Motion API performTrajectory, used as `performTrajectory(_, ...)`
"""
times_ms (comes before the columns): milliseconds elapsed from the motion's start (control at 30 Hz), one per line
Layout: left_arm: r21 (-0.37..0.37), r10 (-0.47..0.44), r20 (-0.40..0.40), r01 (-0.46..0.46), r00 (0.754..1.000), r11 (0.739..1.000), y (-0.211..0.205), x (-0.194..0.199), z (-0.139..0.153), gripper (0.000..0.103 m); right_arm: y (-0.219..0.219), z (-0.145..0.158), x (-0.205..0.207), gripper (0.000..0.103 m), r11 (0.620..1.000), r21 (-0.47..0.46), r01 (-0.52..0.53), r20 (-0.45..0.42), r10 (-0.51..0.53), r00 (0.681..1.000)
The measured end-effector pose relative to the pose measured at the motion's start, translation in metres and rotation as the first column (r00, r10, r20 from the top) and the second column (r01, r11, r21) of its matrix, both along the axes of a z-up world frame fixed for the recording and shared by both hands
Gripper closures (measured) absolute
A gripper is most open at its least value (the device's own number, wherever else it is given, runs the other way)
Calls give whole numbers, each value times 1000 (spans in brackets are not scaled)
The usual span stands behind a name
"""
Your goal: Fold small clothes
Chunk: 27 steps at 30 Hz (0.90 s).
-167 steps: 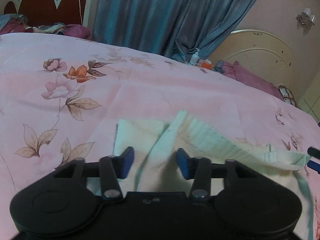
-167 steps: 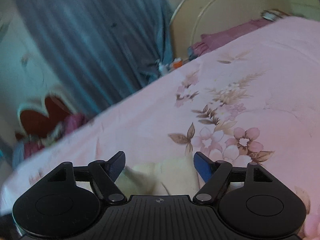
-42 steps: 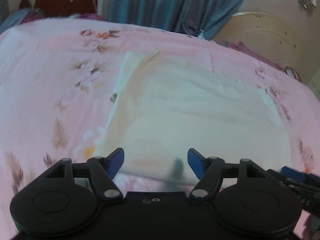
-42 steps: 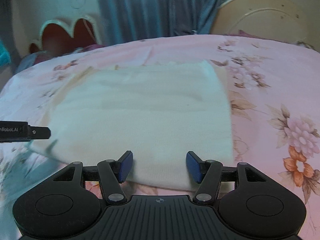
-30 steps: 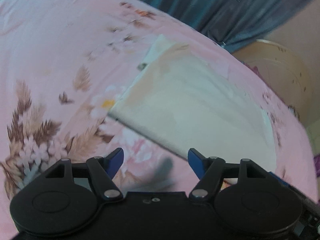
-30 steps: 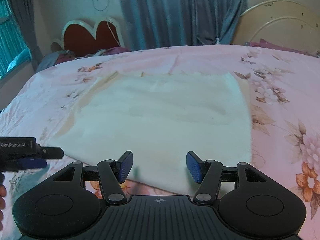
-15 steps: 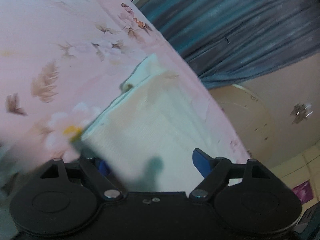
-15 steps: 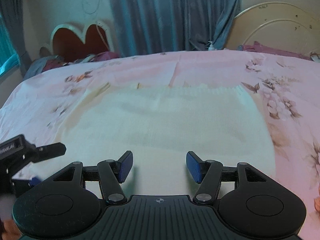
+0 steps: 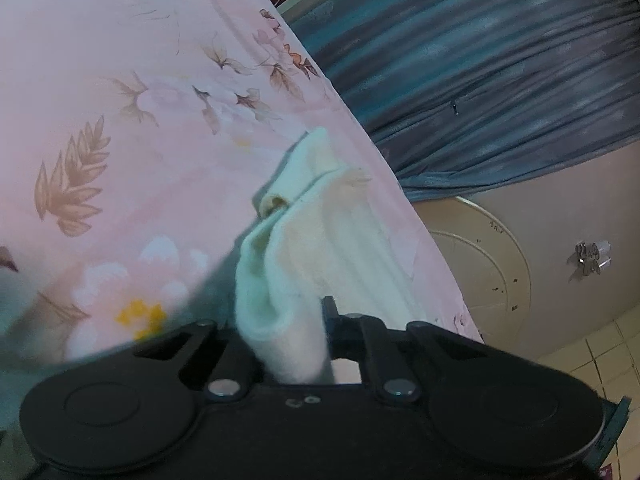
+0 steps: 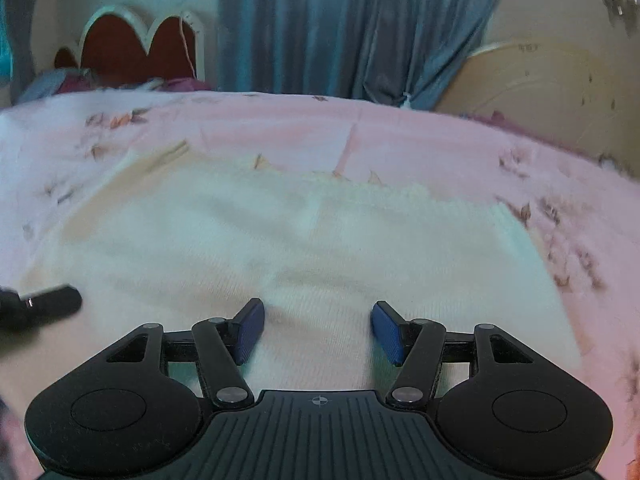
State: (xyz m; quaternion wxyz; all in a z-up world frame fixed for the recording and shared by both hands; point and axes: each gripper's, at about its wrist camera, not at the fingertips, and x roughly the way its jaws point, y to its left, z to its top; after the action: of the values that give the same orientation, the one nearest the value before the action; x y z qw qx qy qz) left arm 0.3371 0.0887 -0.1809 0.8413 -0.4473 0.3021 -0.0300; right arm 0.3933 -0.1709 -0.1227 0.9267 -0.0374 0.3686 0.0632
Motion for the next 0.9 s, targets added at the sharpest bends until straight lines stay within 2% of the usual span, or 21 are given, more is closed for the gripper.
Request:
performTrajectory(67,25,-9,16,8,1000,1000,-2,-2,5,95,-2,3,-2,45,1000,20,22,3,-22,1000)
performTrajectory(167,67,-17,33,14,999,998,-5,-4,14,96,7,-7,-8,45,999,-48,-6,32,7,999)
performTrajectory(200,94,-23,44,18,999,995,-8,-5,19,96,6,-7,-8,45,999,-43,-3,27,5,1000)
performTrajectory(367,223,-63,95,40,993,974,-26,-7,45,97,0,-3,-6,44,1000,-1,-14,21,14,1000)
performTrajectory(433,289,-102,124,62,987,955,-39,-6,59,97,-10,2,-8,44,998,63,-13,26,11,1000)
performTrajectory(533,387,-191,165,114,968,915,-66,-5,82,97,-33,13,-14,44,986,169,13,33,-19,999)
performTrajectory(633,471,-307,185,190,933,861,-104,-3,100,97,-58,26,-22,44,976,214,28,49,-40,998)
performTrajectory(767,549,-477,170,319,862,773,-162,0,108,97,-101,40,-35,44,969,236,72,68,-90,994)
performTrajectory(900,598,-613,89,450,785,664,-221,4,91,97,-151,41,-47,44,954,251,162,49,-180,982)
